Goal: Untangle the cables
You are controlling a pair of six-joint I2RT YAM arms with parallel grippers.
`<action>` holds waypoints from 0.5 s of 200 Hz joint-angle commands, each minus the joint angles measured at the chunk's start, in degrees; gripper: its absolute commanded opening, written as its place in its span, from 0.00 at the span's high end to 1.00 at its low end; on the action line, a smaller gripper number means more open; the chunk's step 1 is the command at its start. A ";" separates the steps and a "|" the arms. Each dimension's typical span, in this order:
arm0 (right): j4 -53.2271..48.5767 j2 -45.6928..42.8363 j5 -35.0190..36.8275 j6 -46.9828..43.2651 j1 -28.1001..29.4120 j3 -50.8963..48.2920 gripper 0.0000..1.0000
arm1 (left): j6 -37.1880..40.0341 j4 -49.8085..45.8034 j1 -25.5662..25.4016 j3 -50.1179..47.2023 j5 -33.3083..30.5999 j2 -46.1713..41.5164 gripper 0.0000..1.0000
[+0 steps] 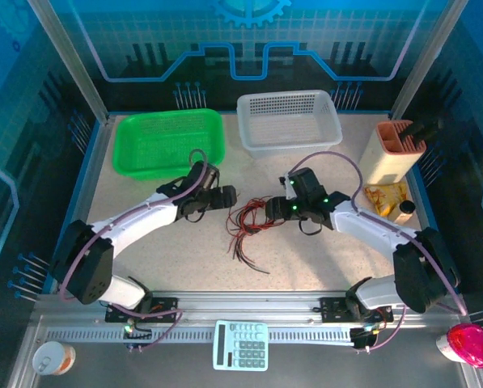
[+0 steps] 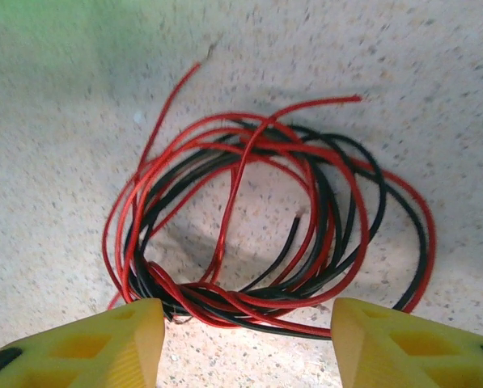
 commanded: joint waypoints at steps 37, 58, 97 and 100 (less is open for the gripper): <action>1.62 6.09 -0.10 -0.90 6.90 7.94 0.43 | 0.57 -3.31 -1.17 4.47 -7.96 6.05 0.29; 1.72 10.89 0.64 -0.80 9.04 11.21 0.40 | -0.76 -3.49 -1.05 2.41 -10.73 3.97 0.27; 0.86 20.61 2.54 0.12 11.12 15.74 0.39 | -2.24 -4.60 -0.38 -1.39 -13.36 -2.05 0.19; 0.97 21.37 2.40 0.30 11.16 15.98 0.39 | -2.31 -4.60 -0.38 -1.60 -13.45 -2.39 0.19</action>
